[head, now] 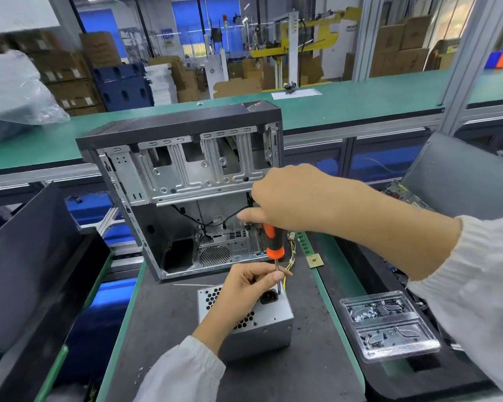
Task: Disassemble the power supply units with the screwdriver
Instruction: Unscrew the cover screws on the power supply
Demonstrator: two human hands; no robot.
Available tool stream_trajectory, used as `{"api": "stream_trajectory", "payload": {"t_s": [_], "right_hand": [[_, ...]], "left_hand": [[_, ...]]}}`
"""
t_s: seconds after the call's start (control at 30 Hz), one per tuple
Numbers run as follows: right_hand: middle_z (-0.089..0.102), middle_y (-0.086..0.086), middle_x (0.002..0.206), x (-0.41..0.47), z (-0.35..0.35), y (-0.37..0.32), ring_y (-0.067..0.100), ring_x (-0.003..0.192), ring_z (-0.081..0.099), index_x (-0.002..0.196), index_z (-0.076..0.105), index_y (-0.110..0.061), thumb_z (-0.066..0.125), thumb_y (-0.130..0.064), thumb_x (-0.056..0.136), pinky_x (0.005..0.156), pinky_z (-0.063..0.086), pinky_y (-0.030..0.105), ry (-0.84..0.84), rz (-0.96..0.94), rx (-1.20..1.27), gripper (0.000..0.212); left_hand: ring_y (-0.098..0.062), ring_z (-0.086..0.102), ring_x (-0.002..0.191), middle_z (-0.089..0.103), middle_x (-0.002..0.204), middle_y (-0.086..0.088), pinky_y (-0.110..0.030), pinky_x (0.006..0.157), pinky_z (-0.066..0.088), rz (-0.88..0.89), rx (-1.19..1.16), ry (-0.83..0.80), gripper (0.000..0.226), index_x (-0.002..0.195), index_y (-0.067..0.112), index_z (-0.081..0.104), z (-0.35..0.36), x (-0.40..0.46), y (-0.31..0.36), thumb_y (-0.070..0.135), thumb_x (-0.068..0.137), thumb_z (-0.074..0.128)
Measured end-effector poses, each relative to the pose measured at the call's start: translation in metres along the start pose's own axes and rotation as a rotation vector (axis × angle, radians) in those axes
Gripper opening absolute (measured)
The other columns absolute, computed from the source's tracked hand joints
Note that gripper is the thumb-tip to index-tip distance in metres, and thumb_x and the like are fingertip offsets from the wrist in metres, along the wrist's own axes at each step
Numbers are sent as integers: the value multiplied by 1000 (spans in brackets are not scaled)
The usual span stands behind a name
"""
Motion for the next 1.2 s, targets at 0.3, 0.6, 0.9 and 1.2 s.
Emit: {"api": "stream_trajectory", "payload": {"t_s": [0.3,0.6,0.9,1.2], "right_hand": [[56,-6,107,-7,-15,14,24,96,64,115,54,-34,53,-35,95,85,51,44,-422,-286,308,20],[42,0,71,-6,-4,7,13,57,39,75,39,-14,30,-56,97,50,30,30,-105,-47,-18,49],[62,-5,78,-8,-17,18,19,70,69,115,52,-25,52,-68,81,63,52,31,-294,-117,205,55],[53,-7,93,-3,-12,16,25,88,64,107,53,-25,54,-25,95,78,54,41,-345,-232,210,13]], "left_hand": [[9,54,64,64,65,20,-5,65,38,20,34,-80,16,92,14,77,1,-1,1,15,94,61],[-5,31,53,50,64,-20,-13,54,26,11,41,-75,19,81,24,76,3,0,3,28,93,62],[-1,29,49,41,52,14,-9,51,24,9,63,-59,22,89,8,75,2,0,2,23,95,60],[-5,36,56,49,59,-3,-13,59,30,5,45,-105,19,81,25,75,3,1,-1,31,93,62]]}}
Point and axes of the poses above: each hand's wrist, its own x-axis towards the middle knuckle, its own z-axis out of the palm, y = z × x, the point moved 2 cm from there along x, towards the middle knuckle
